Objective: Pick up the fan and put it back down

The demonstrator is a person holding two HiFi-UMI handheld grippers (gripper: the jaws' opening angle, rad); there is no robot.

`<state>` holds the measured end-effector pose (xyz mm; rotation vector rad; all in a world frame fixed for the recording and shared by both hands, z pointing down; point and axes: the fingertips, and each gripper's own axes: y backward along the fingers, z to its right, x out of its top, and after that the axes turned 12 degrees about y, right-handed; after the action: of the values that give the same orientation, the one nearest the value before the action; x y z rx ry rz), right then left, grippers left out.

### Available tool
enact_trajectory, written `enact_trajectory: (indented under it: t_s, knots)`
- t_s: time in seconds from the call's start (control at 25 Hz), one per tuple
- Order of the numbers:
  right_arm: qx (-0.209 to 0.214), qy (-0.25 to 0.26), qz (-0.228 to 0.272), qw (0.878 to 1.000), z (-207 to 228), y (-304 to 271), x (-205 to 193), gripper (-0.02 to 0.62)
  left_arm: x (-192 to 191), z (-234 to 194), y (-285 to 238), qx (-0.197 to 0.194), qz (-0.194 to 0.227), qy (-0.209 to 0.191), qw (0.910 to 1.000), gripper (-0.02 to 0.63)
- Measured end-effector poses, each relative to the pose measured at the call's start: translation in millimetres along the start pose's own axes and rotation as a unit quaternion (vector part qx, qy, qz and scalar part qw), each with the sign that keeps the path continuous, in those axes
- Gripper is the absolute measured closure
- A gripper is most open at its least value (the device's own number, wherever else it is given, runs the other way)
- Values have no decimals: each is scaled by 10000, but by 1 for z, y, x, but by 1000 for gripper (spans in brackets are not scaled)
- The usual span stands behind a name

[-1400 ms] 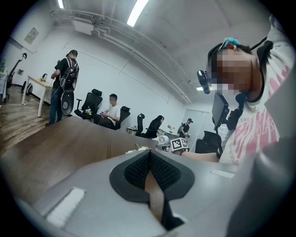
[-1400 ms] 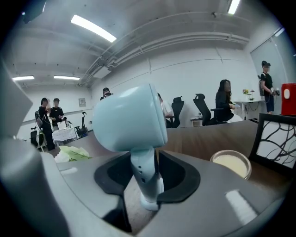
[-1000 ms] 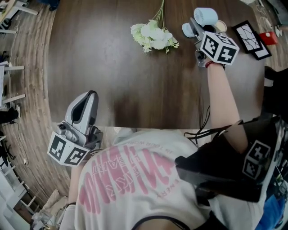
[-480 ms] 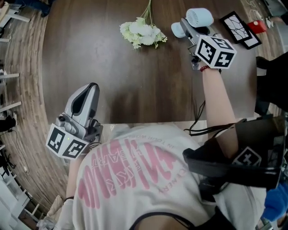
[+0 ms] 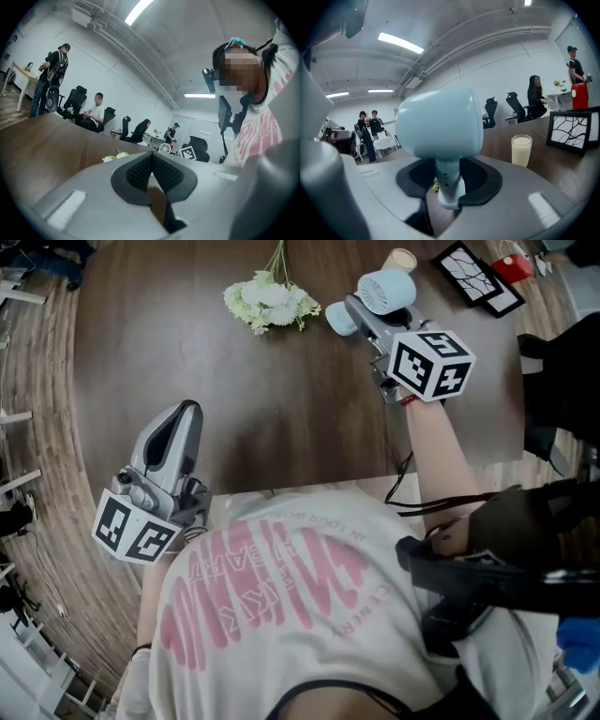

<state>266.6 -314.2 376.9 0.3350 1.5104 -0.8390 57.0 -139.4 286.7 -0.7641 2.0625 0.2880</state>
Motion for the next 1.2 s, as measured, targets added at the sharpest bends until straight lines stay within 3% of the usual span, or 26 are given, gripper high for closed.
enact_trajectory:
  t_s: [0.32, 0.6, 0.8, 1.2]
  knots:
    - [322, -393, -49, 9987, -38, 21, -24, 451, -9, 7, -4, -215, 131, 280, 9993, 587]
    - [597, -471, -111, 9970, -94, 39, -29, 451, -19, 22, -3, -542, -37, 292, 9981, 586]
    - [538, -543, -37, 9971, -129, 58, -30, 451, -25, 31, 9, -844, -240, 240, 9959, 586]
    - [437, -626, 41, 9971, -211, 70, -30, 451, -14, 23, 82, -899, -236, 331, 9951, 586]
